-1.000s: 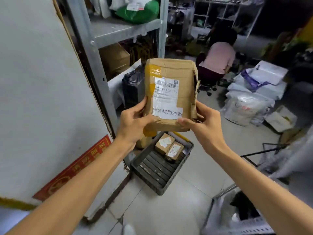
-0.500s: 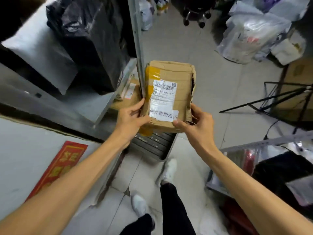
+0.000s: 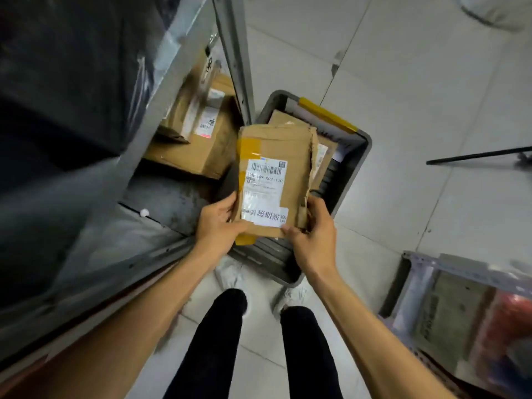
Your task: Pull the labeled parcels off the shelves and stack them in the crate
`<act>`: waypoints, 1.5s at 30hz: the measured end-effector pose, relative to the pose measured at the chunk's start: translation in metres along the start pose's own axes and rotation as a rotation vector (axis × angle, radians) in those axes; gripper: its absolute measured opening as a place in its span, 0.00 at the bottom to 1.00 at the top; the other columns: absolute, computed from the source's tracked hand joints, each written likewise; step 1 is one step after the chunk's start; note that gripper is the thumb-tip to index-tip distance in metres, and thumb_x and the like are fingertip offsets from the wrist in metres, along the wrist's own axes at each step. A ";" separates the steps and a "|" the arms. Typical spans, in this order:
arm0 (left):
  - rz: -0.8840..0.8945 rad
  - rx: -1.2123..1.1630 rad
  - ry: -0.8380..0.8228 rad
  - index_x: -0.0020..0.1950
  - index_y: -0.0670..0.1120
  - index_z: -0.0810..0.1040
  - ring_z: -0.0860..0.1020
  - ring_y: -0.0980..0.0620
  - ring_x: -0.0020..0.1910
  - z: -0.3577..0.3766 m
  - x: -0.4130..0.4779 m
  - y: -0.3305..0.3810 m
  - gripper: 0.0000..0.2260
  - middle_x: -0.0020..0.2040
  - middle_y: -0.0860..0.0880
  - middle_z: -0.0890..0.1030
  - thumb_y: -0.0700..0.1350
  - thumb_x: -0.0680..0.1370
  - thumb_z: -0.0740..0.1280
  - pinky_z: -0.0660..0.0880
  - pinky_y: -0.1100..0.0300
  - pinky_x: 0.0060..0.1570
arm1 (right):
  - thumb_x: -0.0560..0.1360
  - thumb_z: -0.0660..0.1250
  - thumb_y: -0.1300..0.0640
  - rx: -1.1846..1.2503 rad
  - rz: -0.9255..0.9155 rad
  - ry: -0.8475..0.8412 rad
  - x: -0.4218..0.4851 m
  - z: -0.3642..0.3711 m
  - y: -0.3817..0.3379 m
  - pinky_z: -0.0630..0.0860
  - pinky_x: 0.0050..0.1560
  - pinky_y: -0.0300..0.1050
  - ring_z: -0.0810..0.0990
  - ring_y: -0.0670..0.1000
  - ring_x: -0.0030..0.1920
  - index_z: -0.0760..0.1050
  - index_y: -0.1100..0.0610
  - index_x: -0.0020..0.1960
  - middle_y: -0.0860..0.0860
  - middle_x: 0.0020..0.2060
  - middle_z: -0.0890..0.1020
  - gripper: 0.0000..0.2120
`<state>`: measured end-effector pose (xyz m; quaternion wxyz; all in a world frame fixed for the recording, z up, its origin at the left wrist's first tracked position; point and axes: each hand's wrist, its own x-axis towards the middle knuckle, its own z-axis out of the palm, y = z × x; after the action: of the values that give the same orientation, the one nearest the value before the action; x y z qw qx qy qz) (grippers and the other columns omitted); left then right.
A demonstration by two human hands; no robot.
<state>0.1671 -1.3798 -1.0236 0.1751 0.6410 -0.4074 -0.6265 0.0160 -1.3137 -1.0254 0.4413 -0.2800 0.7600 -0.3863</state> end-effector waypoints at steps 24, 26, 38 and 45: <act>-0.096 0.348 -0.049 0.72 0.42 0.70 0.78 0.52 0.62 -0.017 0.229 -0.222 0.34 0.64 0.46 0.79 0.25 0.68 0.69 0.76 0.48 0.62 | 0.66 0.69 0.76 0.118 0.231 0.104 0.117 0.164 0.239 0.74 0.51 0.28 0.79 0.35 0.49 0.72 0.57 0.55 0.41 0.47 0.80 0.23; -0.095 0.370 -0.043 0.73 0.43 0.70 0.79 0.52 0.61 -0.020 0.226 -0.228 0.35 0.63 0.46 0.80 0.27 0.67 0.70 0.76 0.49 0.62 | 0.67 0.68 0.76 0.117 0.252 0.102 0.112 0.167 0.242 0.74 0.48 0.27 0.80 0.37 0.49 0.73 0.58 0.55 0.42 0.47 0.80 0.22; -0.042 0.774 -0.085 0.76 0.48 0.64 0.74 0.47 0.66 -0.009 0.247 -0.211 0.33 0.68 0.46 0.75 0.33 0.73 0.69 0.72 0.51 0.66 | 0.68 0.67 0.77 0.242 0.431 0.105 0.156 0.195 0.258 0.77 0.60 0.42 0.79 0.49 0.56 0.71 0.60 0.55 0.54 0.53 0.80 0.21; -0.092 0.778 -0.136 0.75 0.47 0.67 0.73 0.46 0.66 0.010 0.225 -0.179 0.33 0.69 0.43 0.73 0.37 0.72 0.73 0.69 0.56 0.67 | 0.75 0.66 0.61 0.101 0.614 -0.176 0.162 0.180 0.248 0.73 0.65 0.56 0.78 0.55 0.59 0.74 0.57 0.64 0.52 0.57 0.81 0.17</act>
<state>0.1860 -1.4355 -1.3058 -0.1367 0.6340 -0.5959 -0.4736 0.0813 -1.3643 -1.3618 0.6147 -0.0478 0.7477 -0.2467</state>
